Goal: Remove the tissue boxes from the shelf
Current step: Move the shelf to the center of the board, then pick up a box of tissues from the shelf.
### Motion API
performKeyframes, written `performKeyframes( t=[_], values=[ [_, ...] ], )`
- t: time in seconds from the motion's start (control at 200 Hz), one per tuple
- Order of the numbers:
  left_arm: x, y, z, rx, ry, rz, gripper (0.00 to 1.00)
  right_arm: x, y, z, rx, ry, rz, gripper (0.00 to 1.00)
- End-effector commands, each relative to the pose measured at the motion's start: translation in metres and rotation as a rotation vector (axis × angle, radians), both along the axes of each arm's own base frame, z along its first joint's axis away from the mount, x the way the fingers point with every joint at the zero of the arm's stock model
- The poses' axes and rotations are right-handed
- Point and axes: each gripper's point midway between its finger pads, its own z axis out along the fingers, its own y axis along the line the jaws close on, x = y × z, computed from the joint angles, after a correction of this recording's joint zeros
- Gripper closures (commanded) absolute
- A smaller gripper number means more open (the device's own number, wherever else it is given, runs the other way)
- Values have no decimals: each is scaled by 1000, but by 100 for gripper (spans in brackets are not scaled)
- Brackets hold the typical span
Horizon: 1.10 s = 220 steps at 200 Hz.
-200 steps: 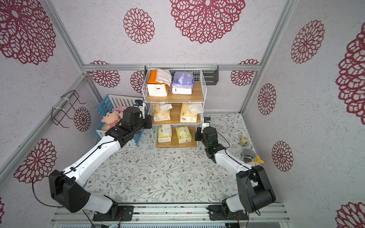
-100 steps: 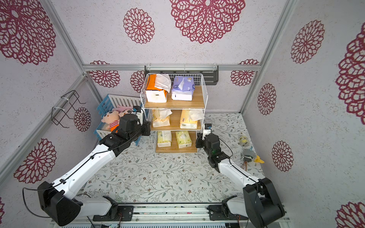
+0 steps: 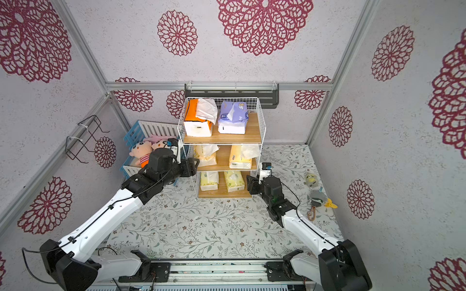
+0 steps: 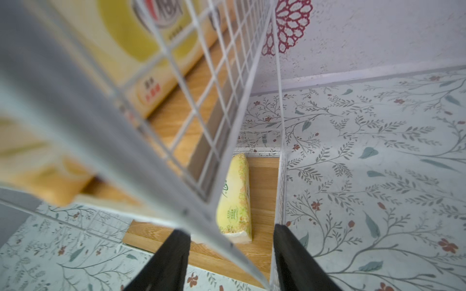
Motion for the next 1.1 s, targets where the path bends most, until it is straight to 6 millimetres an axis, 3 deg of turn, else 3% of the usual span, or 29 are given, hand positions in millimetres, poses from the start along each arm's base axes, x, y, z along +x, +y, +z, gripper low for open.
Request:
performKeyframes(
  t=[0.0, 0.065, 0.28, 0.475, 0.585, 0.766, 0.961, 1.096],
  values=[
    [-14, -5, 18, -22, -26, -37, 18, -2, -2, 36, 28, -44, -16, 39],
    [-17, 2, 23, -18, -48, -19, 1, -6, -6, 43, 28, -27, -35, 38],
    [-36, 26, 39, -3, -129, 23, 3, -31, -20, 46, 22, 65, -66, 37],
    [-55, 30, 48, -25, -171, -19, 3, -61, -30, 59, 60, 121, -82, 42],
    [-62, 30, 52, -32, -188, -41, 3, -74, -26, 95, 121, 83, -53, 44],
    [-63, 29, 51, -54, -201, -45, 3, -83, 5, 182, 194, -25, 83, 50],
    [-57, 25, 48, -82, -193, -37, 3, -80, 37, 270, 244, -121, 149, 50],
    [-53, 17, 46, -103, -188, -54, 3, -65, 31, 309, 288, -134, 57, 50]
  ],
)
